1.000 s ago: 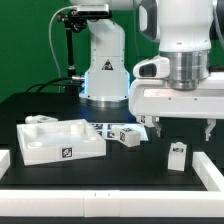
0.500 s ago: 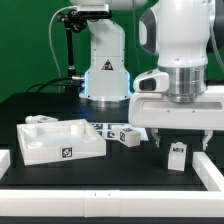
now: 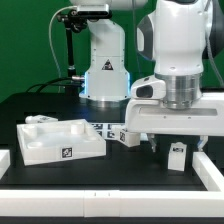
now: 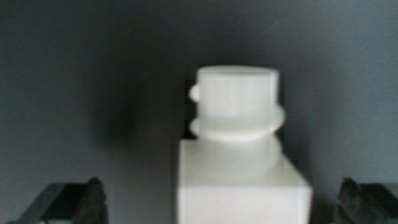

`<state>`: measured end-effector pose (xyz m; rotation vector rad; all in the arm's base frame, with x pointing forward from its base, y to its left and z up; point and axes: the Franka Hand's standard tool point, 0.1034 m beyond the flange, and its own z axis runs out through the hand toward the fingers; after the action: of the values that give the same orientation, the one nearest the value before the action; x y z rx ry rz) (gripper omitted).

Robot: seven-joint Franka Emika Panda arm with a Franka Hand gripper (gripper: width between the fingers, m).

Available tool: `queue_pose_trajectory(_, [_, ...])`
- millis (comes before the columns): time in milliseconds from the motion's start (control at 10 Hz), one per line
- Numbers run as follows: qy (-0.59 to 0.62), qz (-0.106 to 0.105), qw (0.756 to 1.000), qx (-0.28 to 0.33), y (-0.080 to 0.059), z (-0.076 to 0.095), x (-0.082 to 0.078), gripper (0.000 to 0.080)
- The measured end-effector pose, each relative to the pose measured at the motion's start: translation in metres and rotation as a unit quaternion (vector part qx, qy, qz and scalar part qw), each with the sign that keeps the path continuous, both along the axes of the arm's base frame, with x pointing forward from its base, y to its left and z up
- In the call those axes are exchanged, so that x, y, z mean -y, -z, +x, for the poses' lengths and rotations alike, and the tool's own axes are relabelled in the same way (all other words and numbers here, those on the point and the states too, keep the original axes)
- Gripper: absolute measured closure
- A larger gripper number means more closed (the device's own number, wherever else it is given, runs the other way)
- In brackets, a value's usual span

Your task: Assemble one leg

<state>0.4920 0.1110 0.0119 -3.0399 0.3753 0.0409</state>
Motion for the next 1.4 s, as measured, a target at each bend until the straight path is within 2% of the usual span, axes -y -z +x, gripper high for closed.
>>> queue_pose_trajectory(200, [-0.003,0.000,1.000,0.000,0.000,-0.001,-0.002,0.0165])
queue_pose_trajectory(400, [-0.003,0.000,1.000,0.000,0.000,-0.001,-0.002,0.0517])
queue_pose_trajectory(700, [-0.008,0.000,1.000,0.000,-0.002,-0.003,0.000,0.0515])
queue_pose_trajectory(800, [-0.009,0.000,1.000,0.000,-0.012,-0.019,0.010,0.0515])
queue_pose_trajectory(900, [-0.013,-0.004,1.000,0.001,-0.026,-0.046,0.013,0.0515])
queue_pose_trajectory(1100, [-0.020,-0.010,1.000,0.014,-0.037,-0.089,0.010,0.0515])
queue_pose_trajectory(1200, [-0.026,-0.012,0.999,0.017,-0.034,-0.101,0.006,0.0515])
queue_pose_trajectory(1400, [-0.027,-0.012,0.999,0.017,-0.034,-0.097,0.007,0.0515])
